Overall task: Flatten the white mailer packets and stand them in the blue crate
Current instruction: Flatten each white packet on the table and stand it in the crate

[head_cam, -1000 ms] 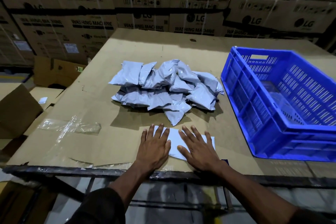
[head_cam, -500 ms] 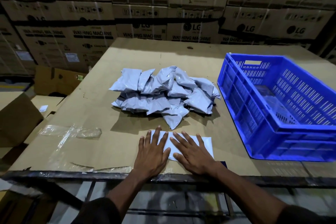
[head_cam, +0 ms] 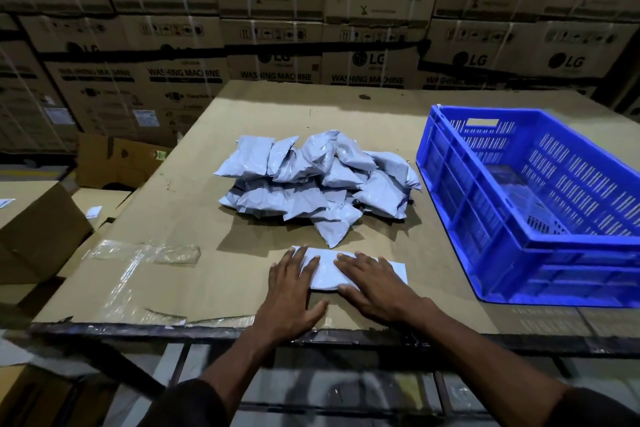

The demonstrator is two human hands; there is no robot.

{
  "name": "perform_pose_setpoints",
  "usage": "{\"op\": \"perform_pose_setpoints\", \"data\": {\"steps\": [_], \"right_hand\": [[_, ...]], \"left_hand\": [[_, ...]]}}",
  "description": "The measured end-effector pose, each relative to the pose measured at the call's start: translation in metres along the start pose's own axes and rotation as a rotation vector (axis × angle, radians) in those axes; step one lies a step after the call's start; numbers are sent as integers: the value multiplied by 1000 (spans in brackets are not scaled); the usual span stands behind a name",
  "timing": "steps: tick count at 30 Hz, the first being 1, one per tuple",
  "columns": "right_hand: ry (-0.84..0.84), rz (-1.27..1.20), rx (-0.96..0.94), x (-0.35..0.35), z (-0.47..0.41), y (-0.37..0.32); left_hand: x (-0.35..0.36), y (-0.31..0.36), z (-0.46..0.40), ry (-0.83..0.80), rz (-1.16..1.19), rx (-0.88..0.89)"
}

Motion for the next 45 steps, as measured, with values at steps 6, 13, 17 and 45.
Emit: {"op": "perform_pose_setpoints", "data": {"steps": [6,13,17,45], "right_hand": [[72,-56,-124,-11,6,-10],[240,160,-498,-17,37,-40],[326,145,-553,-23,36,-41],[657,-94,-220,-186,40,38]], "left_hand": [[-9,3,-1,184,-83,31],[-32,0,5,350,-118,-75],[-34,-1,8,386,-180,-91],[0,43,-38,270,-135,-20]]}}
Point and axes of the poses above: each hand's wrist, its own z-axis away from the middle knuckle, its own x-axis out of the palm, y = z × x, the point moved 8 cm from there along -z, towards the middle knuckle, and after that the axes turned 14 degrees about x, right-handed, at the moved point
